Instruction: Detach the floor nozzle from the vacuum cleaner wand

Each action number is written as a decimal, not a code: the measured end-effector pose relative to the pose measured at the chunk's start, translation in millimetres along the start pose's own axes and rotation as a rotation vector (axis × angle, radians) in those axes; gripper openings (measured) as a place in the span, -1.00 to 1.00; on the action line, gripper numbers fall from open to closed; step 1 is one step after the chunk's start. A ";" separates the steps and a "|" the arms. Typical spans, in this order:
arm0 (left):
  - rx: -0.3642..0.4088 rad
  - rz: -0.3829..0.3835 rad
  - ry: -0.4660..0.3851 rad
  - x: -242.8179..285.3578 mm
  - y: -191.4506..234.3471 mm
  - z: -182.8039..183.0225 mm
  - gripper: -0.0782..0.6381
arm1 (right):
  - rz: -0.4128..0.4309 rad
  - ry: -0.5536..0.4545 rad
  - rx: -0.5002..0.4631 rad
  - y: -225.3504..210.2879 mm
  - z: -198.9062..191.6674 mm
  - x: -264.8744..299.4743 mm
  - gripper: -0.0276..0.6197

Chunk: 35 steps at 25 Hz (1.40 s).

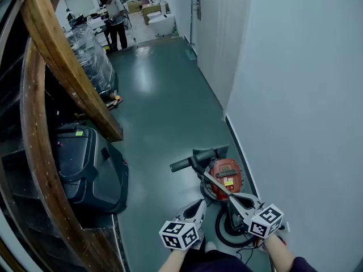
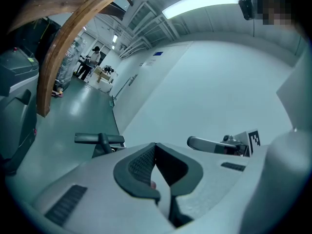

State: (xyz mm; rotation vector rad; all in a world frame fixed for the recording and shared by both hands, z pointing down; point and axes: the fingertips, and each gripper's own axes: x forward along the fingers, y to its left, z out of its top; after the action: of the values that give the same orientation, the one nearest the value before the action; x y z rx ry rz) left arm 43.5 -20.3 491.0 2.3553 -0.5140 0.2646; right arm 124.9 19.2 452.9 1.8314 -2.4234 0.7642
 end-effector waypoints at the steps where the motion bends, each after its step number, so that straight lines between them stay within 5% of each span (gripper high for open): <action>1: -0.003 0.001 0.002 2.1 4.2 1.8 -0.77 | -0.003 0.006 -0.001 -2.1 -0.1 4.6 -0.86; 17: -0.088 0.089 0.003 32.8 43.2 -1.7 -0.77 | 0.059 0.100 -0.026 -38.9 -0.3 56.8 -0.86; 35: -0.188 0.236 -0.026 91.2 105.0 -39.7 -0.77 | 0.147 0.234 -0.051 -111.4 -42.5 117.1 -0.86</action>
State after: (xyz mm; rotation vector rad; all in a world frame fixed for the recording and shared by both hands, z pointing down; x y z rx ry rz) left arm 78.3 -90.7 612.6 2.1193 -0.7969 0.2807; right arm 177.1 -92.2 566.0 1.4663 -2.4191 0.8632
